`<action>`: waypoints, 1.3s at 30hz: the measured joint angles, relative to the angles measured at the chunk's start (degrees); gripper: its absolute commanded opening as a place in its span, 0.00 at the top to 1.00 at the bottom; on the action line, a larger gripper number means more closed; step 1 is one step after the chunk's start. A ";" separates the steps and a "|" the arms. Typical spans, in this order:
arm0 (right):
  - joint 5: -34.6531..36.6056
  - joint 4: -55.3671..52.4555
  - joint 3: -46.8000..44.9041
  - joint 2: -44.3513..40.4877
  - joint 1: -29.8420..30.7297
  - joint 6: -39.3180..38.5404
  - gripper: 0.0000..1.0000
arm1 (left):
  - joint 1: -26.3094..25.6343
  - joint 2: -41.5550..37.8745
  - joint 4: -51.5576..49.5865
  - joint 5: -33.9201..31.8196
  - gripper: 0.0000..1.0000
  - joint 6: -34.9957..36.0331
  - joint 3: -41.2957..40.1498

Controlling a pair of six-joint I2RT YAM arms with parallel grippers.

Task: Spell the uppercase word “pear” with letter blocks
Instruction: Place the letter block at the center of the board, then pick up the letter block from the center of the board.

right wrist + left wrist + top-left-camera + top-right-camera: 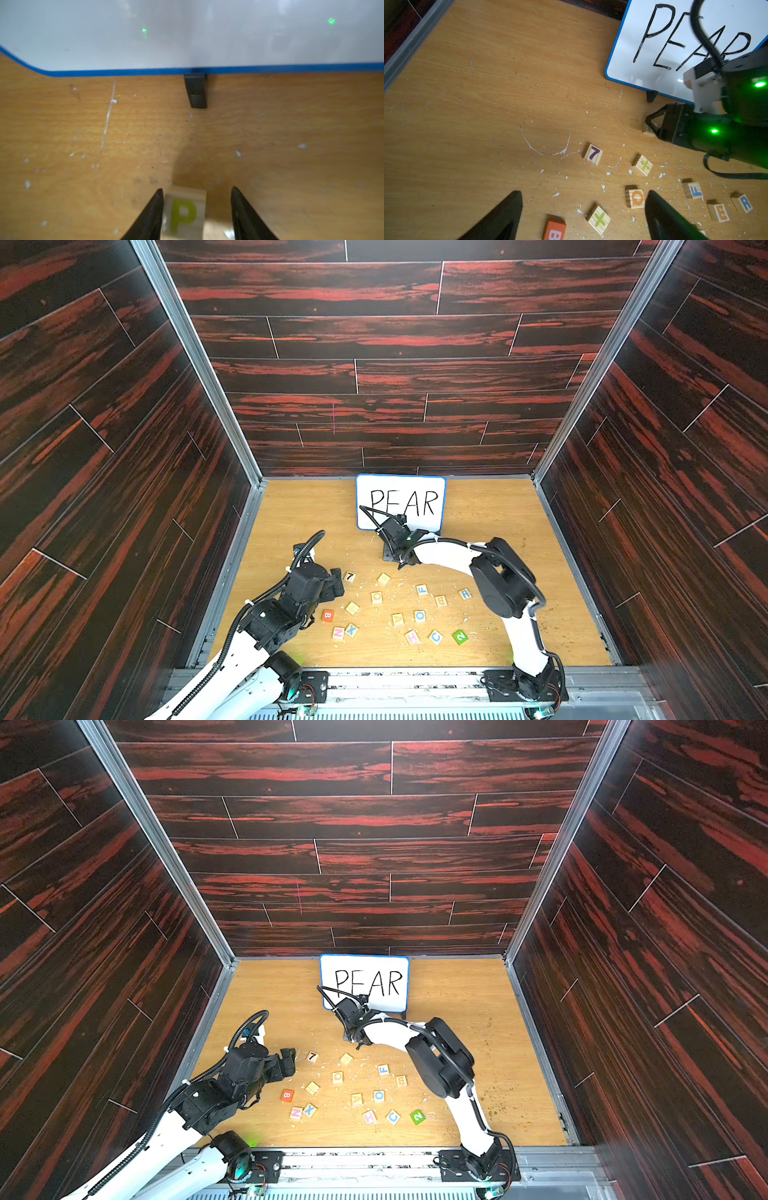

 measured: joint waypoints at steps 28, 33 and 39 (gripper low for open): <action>-1.79 0.74 -44.59 -38.29 0.07 -2.29 0.44 | 0.00 17.86 11.82 11.26 0.06 0.17 4.09; -3.32 1.09 -44.59 -38.21 0.98 -2.32 0.45 | 0.00 17.81 11.80 11.32 0.06 0.15 4.09; -2.71 0.04 -43.85 -35.43 3.37 -1.73 0.49 | 0.00 17.86 11.82 11.67 0.06 0.02 4.09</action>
